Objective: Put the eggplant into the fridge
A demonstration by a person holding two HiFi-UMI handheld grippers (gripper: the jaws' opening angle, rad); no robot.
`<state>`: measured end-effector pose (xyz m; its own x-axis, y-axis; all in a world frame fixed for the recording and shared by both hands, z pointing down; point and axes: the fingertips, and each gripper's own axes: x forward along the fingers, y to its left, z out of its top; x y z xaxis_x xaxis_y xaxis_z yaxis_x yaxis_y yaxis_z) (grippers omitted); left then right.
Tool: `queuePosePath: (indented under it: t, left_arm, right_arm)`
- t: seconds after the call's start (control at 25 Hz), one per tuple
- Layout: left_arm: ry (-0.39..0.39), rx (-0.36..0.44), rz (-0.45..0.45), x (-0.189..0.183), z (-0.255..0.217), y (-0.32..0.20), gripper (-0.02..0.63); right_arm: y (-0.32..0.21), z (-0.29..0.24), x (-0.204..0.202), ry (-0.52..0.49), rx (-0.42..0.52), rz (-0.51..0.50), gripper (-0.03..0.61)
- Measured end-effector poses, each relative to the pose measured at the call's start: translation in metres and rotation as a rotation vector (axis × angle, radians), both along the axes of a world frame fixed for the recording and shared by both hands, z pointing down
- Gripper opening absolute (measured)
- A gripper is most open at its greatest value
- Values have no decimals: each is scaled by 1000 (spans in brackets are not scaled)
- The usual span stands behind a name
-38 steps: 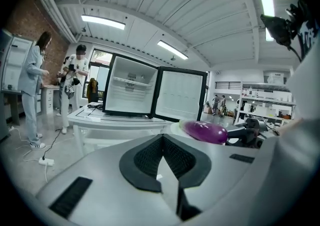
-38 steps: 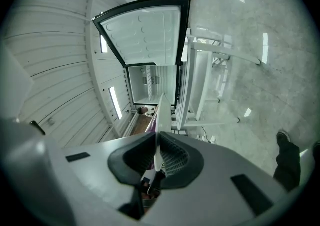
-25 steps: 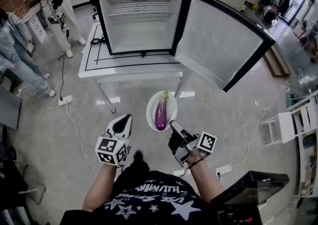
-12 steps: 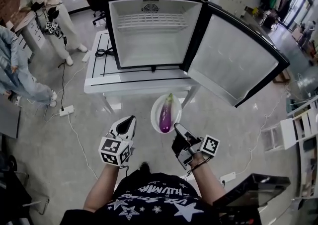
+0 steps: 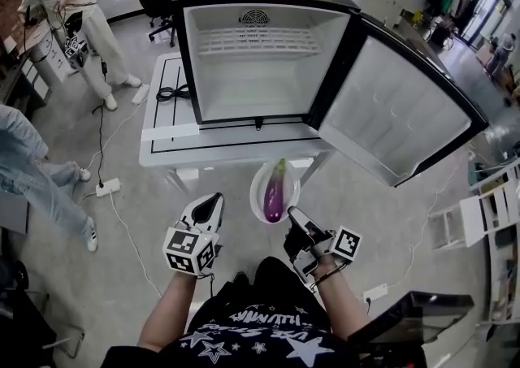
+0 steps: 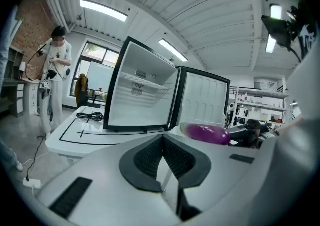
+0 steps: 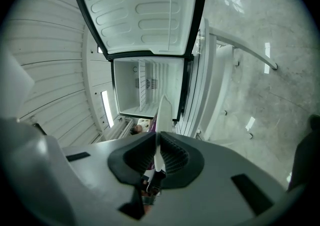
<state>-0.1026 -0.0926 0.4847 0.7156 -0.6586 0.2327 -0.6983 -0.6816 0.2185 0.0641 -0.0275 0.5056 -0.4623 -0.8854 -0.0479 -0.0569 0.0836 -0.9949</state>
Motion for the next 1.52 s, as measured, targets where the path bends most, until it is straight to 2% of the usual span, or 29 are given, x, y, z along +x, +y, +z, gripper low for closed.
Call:
queuePosePath:
  t: [0.4,0.92,1.52]
  left_arm:
    - [-22,-7,-47,-6,6,-51,8]
    - [-35,-7,-128,0,1,-130,8]
    - [-55,4,-215,10,-4,-193,8]
  right_arm:
    - [-69,7,1,-23,5,-26,23]
    - [-167,1,7,-38,19,-117,23]
    - [-251,1,2,-61,5,-240,23]
